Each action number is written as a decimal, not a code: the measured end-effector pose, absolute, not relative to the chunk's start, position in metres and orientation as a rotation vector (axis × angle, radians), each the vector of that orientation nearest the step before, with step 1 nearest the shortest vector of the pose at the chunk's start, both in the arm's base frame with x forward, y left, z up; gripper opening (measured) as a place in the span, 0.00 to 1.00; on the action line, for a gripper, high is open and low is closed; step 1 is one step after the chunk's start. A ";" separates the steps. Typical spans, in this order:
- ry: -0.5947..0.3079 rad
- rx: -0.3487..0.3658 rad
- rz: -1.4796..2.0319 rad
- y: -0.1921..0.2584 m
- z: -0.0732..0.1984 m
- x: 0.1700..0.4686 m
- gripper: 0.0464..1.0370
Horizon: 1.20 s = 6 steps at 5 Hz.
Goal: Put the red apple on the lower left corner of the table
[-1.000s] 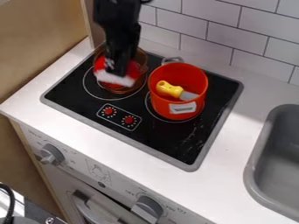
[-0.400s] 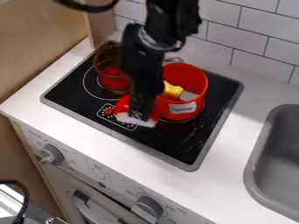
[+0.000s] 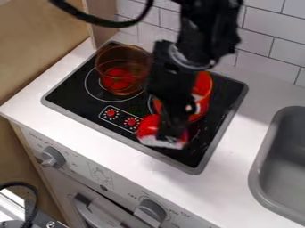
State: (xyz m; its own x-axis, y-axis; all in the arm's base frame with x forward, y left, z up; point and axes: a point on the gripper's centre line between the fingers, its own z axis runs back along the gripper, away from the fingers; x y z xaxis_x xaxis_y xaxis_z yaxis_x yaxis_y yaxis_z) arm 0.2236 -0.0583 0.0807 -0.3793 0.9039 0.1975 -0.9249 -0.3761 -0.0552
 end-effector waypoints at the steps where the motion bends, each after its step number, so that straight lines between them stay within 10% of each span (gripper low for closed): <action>1: -0.162 0.136 1.986 -0.082 0.082 0.225 0.47; 6: -0.227 0.038 2.036 -0.112 0.056 0.240 0.52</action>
